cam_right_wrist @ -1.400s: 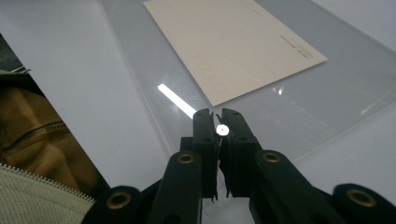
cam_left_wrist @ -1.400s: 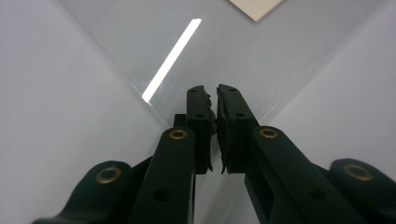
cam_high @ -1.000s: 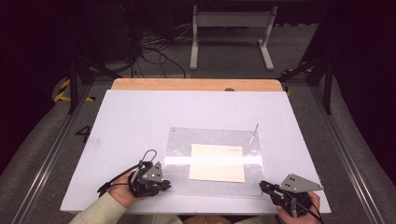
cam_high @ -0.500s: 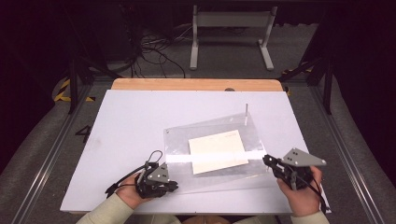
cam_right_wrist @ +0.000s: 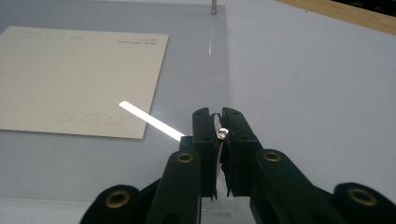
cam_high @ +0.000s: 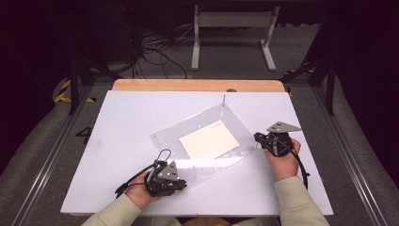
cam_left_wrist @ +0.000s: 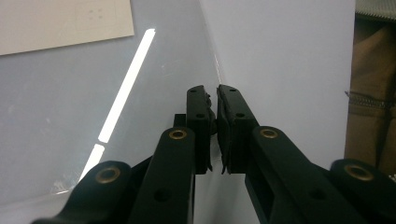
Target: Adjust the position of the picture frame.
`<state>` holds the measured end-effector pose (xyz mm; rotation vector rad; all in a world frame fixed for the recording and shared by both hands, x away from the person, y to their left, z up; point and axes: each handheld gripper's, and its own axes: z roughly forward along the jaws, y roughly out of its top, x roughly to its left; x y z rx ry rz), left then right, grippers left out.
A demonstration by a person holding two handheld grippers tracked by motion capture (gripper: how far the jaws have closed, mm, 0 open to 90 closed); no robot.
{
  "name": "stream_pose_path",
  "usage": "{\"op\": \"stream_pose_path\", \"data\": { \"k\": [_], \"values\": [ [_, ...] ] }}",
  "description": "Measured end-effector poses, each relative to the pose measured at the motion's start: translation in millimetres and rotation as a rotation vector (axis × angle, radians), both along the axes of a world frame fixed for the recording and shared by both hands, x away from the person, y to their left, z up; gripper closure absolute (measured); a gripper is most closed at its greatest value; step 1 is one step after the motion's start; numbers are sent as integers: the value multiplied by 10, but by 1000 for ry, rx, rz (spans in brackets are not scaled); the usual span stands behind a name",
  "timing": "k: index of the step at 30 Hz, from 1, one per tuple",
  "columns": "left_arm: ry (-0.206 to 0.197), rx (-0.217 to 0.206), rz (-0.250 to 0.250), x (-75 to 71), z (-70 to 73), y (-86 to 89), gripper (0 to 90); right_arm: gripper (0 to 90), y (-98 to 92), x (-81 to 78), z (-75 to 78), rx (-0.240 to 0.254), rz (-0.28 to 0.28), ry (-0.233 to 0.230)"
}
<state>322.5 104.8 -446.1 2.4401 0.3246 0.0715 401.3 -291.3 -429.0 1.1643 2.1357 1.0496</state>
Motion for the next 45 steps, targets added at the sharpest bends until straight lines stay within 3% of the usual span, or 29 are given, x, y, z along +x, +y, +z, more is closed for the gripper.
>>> {"op": "stream_pose_path", "data": {
  "k": [4, 11, 19, 21, 22, 23, 24, 26, 29, 31, 34, 36, 38, 40, 42, 44, 45],
  "values": [
    [0, -1, 1, -7, 0, -17, 838, 748, -33, -94, 51, -2, -28, -32],
    [-5, -7, -38, -55, -2, -176, 839, 728, -194, -415, 95, 26, -56, -42],
    [-5, -30, -109, -141, -11, -581, 840, 732, -247, -712, 91, 43, -39, -22],
    [69, -62, -177, -153, -52, -754, 898, 733, -243, -752, 60, 41, -30, -6],
    [49, -23, -204, -209, -99, -888, 897, 734, -241, -762, 51, 40, -27, -3],
    [-12, -15, -213, -272, -74, -969, 898, 735, -240, -771, 42, 39, -23, 2],
    [-41, 7, -216, -319, -50, -1049, 897, 736, -242, -776, 37, 39, -21, 3],
    [-47, -23, -234, -345, -4, -1125, 890, 737, -250, -785, 38, 45, -16, 5],
    [-80, -56, -182, -295, 45, -1068, 823, 736, -248, -799, 35, 53, -9, 6],
    [-78, -100, -95, -176, 93, -927, 752, 736, -223, -806, 9, 52, 7, 16],
    [-69, -177, 96, 140, 204, -536, 659, 733, -146, -819, -36, 43, 34, 37],
    [-67, -182, 202, 303, 244, -313, 621, 732, -87, -827, -58, 31, 50, 45],
    [-87, -170, 345, 505, 265, -9, 595, 733, -39, -828, -73, 22, 63, 49],
    [-18, -208, 446, 698, 244, 280, 598, 731, -16, -826, -85, 21, 64, 59],
    [-2, -214, 505, 789, 223, 425, 576, 728, -11, -821, -99, 20, 65, 64],
    [-25, -187, 573, 888, 175, 570, 576, 727, -15, -813, -109, 21, 65, 67],
    [-12, -186, 584, 916, 153, 605, 575, 727, -19, -810, -113, 23, 65, 69]
  ]
}}
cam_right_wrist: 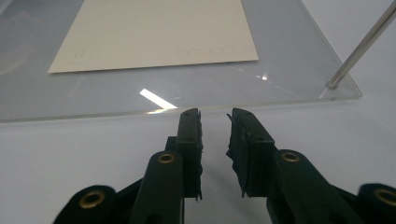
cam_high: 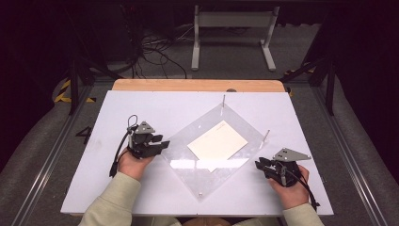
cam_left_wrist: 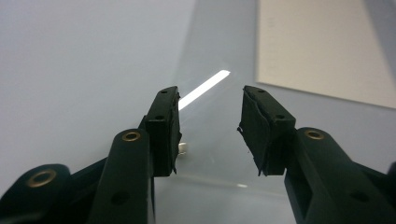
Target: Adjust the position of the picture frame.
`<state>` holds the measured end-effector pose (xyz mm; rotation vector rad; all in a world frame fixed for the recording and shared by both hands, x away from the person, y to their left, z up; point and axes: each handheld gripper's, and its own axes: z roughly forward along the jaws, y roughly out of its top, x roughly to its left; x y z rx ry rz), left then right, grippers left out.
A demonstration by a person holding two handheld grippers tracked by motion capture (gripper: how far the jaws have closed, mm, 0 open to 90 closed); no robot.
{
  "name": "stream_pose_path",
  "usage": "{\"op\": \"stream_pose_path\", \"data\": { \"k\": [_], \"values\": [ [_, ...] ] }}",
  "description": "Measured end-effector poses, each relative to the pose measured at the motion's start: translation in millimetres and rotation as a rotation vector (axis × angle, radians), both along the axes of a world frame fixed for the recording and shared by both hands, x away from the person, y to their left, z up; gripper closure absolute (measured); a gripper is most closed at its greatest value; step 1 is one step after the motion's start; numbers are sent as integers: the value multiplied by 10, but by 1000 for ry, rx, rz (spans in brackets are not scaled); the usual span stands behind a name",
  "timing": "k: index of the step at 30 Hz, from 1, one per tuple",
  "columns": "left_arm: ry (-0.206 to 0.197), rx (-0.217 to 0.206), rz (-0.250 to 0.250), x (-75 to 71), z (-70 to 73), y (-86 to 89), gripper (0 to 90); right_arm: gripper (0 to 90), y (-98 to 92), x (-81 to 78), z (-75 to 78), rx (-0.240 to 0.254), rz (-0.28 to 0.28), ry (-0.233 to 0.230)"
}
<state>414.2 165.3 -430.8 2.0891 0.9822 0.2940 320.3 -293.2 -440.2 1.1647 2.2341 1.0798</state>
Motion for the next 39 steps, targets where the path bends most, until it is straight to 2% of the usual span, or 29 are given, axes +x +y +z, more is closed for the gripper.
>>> {"op": "stream_pose_path", "data": {
  "k": [3, 5, 9, 11, 14, 16, 19, 22, 27, 31, 32, 33, 34, 35, 39],
  "values": [
    [9, 14, -7, 50, -66, 27, 602, 725, -6, 2, -7, 3, -1, 4],
    [22, 44, -33, 63, -113, 3, 643, 723, -15, 1, -11, 5, -3, 6],
    [36, 99, -50, 91, -183, -44, 701, 720, -45, 3, -13, 13, -12, 7],
    [28, 107, -46, 93, -202, -45, 721, 718, -54, 6, -17, 15, -15, 8],
    [22, 120, -46, 86, -202, -46, 822, 716, -60, 8, -22, 20, -18, 11],
    [-4, 157, -53, 65, -196, -74, 829, 715, -62, 13, -23, 20, -18, 12],
    [11, 158, -57, 40, -185, -91, 832, 714, -73, 18, -24, 23, -22, 14],
    [32, 163, -99, -29, -165, -122, 832, 714, -99, 21, -13, 31, -32, 9],
    [28, 207, -216, -264, -138, -263, 831, 712, -185, 65, 37, 48, -65, -4],
    [29, 210, -234, -310, -137, -300, 831, 682, -292, 207, 135, 69, -142, -30],
    [27, 204, -235, -317, -140, -300, 831, 682, -292, 207, 135, 69, -142, -30],
    [31, 199, -238, -319, -140, -298, 831, 652, -338, 320, 176, 58, -197, -48],
    [34, 194, -238, -324, -142, -297, 831, 652, -338, 320, 176, 58, -197, -48],
    [34, 191, -238, -328, -145, -293, 831, 639, -370, 447, 203, 48, -239, -53],
    [29, 187, -238, -330, -150, -292, 831, 640, -359, 721, 186, 20, -284, -31]
  ]
}}
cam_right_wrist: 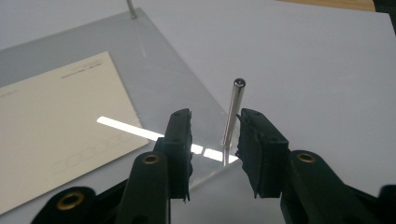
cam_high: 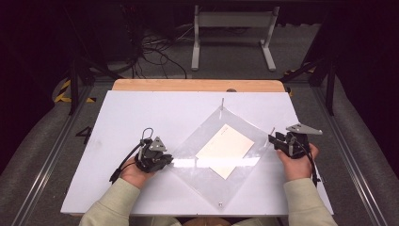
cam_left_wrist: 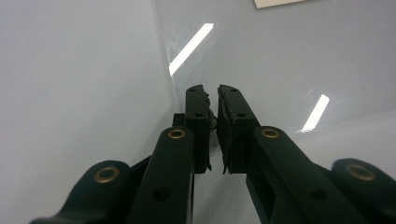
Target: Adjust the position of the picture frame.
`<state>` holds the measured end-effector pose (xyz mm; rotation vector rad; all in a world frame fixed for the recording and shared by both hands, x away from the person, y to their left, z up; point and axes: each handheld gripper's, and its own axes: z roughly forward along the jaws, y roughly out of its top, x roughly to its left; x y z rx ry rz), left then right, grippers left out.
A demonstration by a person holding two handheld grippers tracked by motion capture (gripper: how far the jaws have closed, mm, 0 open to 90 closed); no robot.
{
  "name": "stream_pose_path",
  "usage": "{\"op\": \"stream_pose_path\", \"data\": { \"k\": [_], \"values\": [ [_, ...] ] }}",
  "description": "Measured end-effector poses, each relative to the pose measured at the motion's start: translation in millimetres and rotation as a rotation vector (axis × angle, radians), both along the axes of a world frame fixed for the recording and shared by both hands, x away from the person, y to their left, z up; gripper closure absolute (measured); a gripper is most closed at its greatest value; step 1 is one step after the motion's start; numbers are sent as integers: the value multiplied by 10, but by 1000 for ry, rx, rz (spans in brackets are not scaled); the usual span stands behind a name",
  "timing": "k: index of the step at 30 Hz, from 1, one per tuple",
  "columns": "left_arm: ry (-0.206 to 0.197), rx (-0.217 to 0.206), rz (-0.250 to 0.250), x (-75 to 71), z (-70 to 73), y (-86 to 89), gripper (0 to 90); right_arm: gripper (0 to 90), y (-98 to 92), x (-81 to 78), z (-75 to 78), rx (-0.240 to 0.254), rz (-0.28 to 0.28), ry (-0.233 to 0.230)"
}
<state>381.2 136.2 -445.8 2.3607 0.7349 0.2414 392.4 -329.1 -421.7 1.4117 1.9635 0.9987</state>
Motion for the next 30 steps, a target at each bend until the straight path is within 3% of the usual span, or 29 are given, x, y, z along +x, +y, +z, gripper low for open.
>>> {"op": "stream_pose_path", "data": {
  "k": [3, 4, 6, 9, 13, 18, 22, 26, 28, 30],
  "values": [
    [0, -1, -2, 1, -1, 1, 831, 658, 21, 106, -22, -8, -6, 14],
    [2, 0, -4, 3, 1, 3, 831, 693, 27, 161, -29, -24, -13, 21],
    [0, 1, -3, 0, 0, 1, 831, 845, 34, 251, -20, -32, -9, 35],
    [18, 2, -8, -35, 8, -10, 831, 848, 55, 330, 47, -72, 4, 50],
    [42, 17, -58, -181, 24, -9, 830, 849, 175, 483, 177, -119, 38, 42],
    [63, 18, -97, -337, 27, 28, 830, 848, 489, 820, 351, -185, 103, 16],
    [66, 29, -112, -425, 35, 26, 830, 848, 727, 1081, 428, -207, 152, -2],
    [72, 44, -134, -491, 46, 17, 830, 847, 902, 1287, 421, -205, 214, 1],
    [94, 56, -200, -605, 60, -26, 829, 847, 977, 1387, 336, -184, 255, 11],
    [98, 57, -215, -630, 61, -41, 830, 847, 1022, 1433, 273, -182, 275, 21]
  ]
}}
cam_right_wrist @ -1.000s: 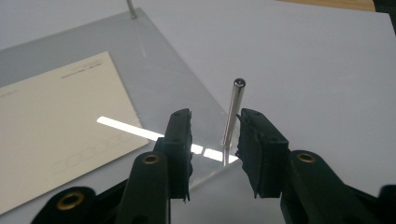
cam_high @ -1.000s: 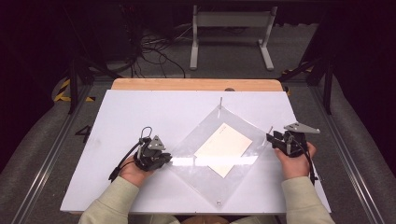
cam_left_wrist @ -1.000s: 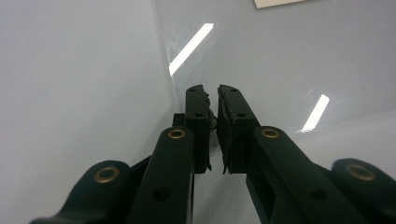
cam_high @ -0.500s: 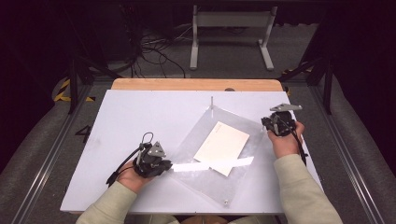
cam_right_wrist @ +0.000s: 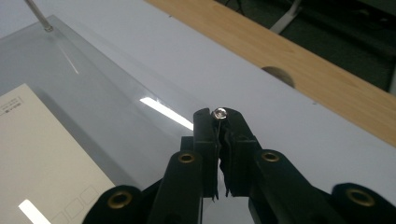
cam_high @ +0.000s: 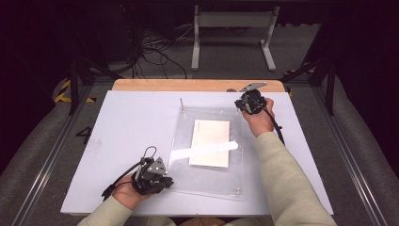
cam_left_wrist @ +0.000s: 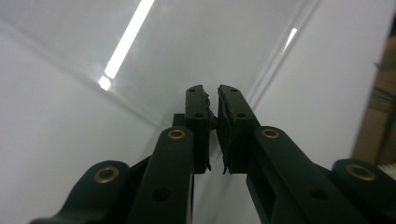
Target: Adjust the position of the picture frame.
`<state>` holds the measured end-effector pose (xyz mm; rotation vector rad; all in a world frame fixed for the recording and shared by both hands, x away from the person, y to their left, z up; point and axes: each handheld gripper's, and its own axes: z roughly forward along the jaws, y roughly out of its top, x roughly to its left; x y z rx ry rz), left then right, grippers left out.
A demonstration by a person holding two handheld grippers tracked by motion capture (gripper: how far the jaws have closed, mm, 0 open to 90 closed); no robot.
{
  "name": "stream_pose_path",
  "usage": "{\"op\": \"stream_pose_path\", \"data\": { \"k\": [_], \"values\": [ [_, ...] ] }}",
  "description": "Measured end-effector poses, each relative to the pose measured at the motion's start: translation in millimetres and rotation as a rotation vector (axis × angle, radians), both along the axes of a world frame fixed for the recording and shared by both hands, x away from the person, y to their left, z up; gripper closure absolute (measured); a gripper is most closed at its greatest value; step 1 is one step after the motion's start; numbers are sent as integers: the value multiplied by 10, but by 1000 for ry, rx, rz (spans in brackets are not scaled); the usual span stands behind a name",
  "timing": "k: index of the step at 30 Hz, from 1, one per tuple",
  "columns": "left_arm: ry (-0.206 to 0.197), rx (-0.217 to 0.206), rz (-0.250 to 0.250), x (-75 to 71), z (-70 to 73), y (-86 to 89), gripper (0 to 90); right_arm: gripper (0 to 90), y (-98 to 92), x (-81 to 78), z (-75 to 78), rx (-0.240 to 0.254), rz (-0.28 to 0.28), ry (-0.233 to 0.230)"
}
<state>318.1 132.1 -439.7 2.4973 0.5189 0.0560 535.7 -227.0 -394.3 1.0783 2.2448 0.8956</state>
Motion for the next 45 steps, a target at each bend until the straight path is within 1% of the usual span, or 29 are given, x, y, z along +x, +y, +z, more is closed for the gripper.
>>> {"op": "stream_pose_path", "data": {
  "k": [2, 3, 4, 5, 6, 9, 11, 14, 16, 19, 20, 22, 23, 24, 26, 28, 30, 31, 32, 33, 34, 36, 37, 38, 40, 41, 42, 43, 45],
  "values": [
    [-3, -4, -33, -56, -2, -45, 831, 839, 66, 48, -106, -5, 9, 24],
    [-7, 1, -37, -72, -1, -60, 834, 832, 83, 59, -155, -1, 7, 40],
    [-10, 4, -37, -77, 2, -65, 835, 820, 90, 59, -196, -13, 3, 42],
    [-6, 4, -36, -75, 1, -62, 835, 803, 79, 41, -208, 5, 3, 30],
    [-2, -9, -36, -66, -5, -55, 835, 786, 58, 17, -206, 30, -3, 37],
    [11, -17, -38, -54, -10, -45, 834, 757, -38, -166, -144, 89, -7, 31],
    [3, -9, -40, -55, -6, -47, 834, 741, -86, -355, -99, 116, 40, 26],
    [11, -20, -38, -53, -12, -44, 832, 715, -113, -715, -63, 150, 164, 57],
    [10, -20, -38, -46, -13, -37, 832, 709, -114, -994, -61, 148, 249, 67],
    [9, -26, -38, -47, -18, -33, 831, 708, -121, -1411, -94, 151, 352, 80],
    [13, -37, -34, -49, -24, -33, 831, 707, -126, -1537, -110, 155, 378, 84],
    [12, -40, -35, -48, -26, -29, 831, 702, -143, -1823, -167, 185, 414, 100],
    [10, -34, -34, -49, -23, -28, 831, 704, -151, -1923, -199, 187, 423, 105],
    [11, -40, -36, -50, -26, -30, 831, 703, -152, -1986, -224, 177, 428, 112],
    [10, -42, -41, -48, -28, -28, 831, 693, -143, -2137, -290, 133, 462, 153],
    [14, -43, -44, -43, -28, -24, 831, 670, -140, -2259, -342, 110, 490, 175],
    [12, -45, -47, -38, -30, -24, 831, 667, -133, -2307, -371, 97, 503, 187],
    [13, -47, -50, -33, -30, -23, 831, 681, -120, -2395, -436, 44, 535, 201],
    [16, -46, -50, -32, -30, -21, 831, 681, -120, -2395, -436, 44, 535, 201],
    [16, -41, -49, -31, -27, -22, 831, 714, -117, -2419, -470, 13, 546, 209],
    [13, -41, -53, -28, -26, -23, 831, 714, -117, -2419, -470, 13, 546, 209],
    [15, -42, -52, -28, -27, -24, 831, 765, -119, -2427, -474, 14, 559, 209],
    [19, -44, -52, -27, -28, -22, 832, 775, -118, -2430, -472, 3, 562, 203],
    [28, -57, -47, -27, -34, -21, 832, 812, -118, -2436, -472, -4, 556, 195],
    [35, -61, -51, -28, -36, -20, 832, 821, -118, -2442, -469, -10, 552, 190],
    [52, -62, -65, -38, -34, -22, 832, 828, -114, -2463, -460, -22, 559, 195],
    [52, -62, -65, -38, -34, -22, 832, 828, -113, -2478, -455, -27, 560, 199],
    [73, -68, -99, -62, -38, -17, 831, 828, -114, -2506, -451, -33, 566, 201],
    [82, -69, -109, -81, -38, -15, 832, 828, -116, -2536, -448, -36, 571, 206]
  ]
}}
